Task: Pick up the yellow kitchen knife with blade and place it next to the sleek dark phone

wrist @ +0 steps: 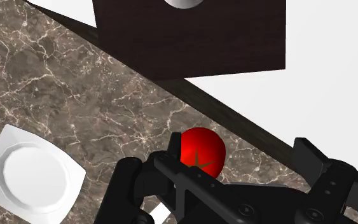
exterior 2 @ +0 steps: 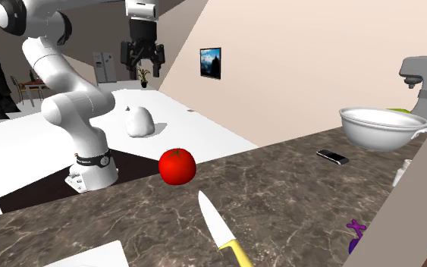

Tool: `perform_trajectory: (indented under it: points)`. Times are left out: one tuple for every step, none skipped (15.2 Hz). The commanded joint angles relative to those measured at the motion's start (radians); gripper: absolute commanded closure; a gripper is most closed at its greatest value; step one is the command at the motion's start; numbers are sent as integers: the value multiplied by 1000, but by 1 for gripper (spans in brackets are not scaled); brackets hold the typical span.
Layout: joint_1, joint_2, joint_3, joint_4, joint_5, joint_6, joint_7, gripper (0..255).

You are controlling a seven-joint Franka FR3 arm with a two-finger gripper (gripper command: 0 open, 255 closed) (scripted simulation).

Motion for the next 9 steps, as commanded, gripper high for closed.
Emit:
perform_trajectory:
  points:
    - [0, 0, 0, 0, 0, 0, 0, 0]
    - [-6, 30, -2, 2, -4, 27, 2, 0]
    - [-13, 62, -4, 5, -7, 53, 5, 0]
    - [-19, 93, -6, 9, -11, 78, 7, 0]
    - [-25, 126, -8, 15, -15, 103, 10, 0]
    - [-31, 159, -10, 21, -18, 127, 13, 0]
    - [-37, 192, -13, 29, -22, 150, 15, 0]
    - [-43, 226, -15, 39, -25, 172, 19, 0]
    - [-49, 260, -17, 49, -29, 194, 22, 0]
